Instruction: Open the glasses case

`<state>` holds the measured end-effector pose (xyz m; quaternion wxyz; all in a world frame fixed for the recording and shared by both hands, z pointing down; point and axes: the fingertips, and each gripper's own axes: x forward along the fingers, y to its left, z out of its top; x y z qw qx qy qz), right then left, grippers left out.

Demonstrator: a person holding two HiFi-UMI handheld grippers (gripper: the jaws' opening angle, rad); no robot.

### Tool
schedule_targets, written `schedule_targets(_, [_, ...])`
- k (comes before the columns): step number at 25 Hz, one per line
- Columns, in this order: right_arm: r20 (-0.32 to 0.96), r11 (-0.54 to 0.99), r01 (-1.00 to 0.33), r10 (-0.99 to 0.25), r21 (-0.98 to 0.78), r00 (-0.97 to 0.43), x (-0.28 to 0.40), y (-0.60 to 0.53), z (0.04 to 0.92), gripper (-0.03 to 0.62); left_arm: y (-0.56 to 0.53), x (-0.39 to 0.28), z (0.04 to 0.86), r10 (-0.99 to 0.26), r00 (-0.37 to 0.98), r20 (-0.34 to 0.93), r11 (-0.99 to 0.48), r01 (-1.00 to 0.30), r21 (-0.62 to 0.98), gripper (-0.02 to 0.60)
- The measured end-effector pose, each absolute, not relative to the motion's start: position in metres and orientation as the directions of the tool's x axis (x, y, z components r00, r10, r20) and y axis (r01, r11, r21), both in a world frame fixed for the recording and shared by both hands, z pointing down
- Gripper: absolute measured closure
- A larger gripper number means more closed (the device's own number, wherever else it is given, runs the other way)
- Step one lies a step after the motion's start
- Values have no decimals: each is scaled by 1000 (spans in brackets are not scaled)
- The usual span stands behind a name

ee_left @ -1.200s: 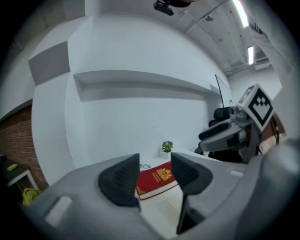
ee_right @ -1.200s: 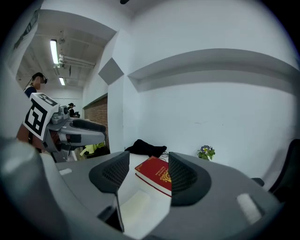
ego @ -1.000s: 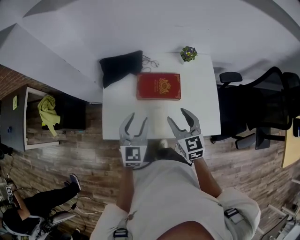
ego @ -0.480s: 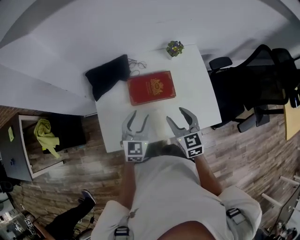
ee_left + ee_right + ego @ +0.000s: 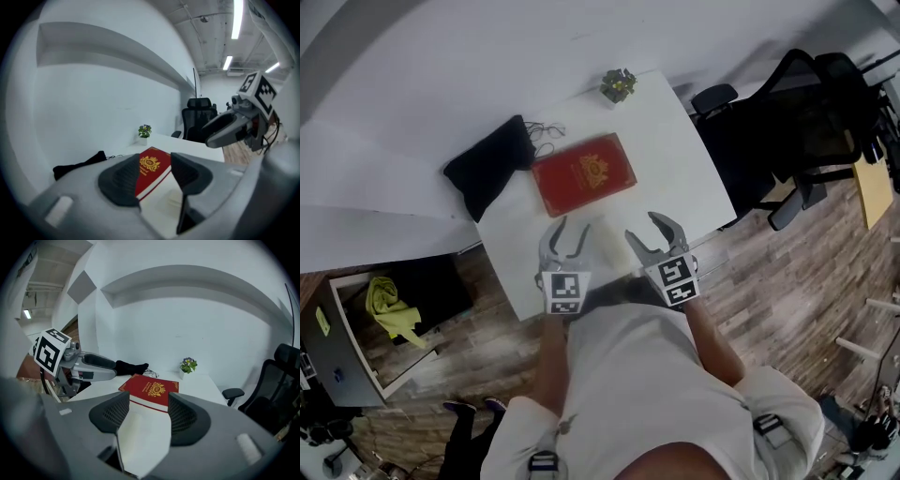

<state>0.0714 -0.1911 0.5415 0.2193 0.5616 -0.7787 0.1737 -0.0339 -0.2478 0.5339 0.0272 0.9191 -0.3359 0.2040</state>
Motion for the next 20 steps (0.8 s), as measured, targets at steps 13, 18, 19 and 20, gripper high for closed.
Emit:
schedule_targets(13, [618, 288, -957, -747, -33, -246, 60, -184, 585, 338, -251, -29, 566, -495, 739, 456, -843, -535, -48, 374])
schedule_targets(18, [640, 279, -960, -731, -36, -236, 53, -180, 598, 338, -252, -31, 579, -459, 750, 476, -862, -505, -37, 374])
schedule_targets(19, [644, 277, -960, -729, -36, -234, 52, -179, 600, 338, -251, -31, 582, -452, 752, 481, -866, -499, -34, 374])
schedule_targets(20, [647, 274, -961, -726, -36, -231, 51, -178, 602, 338, -251, -30, 585, -445, 753, 485, -870, -493, -32, 374])
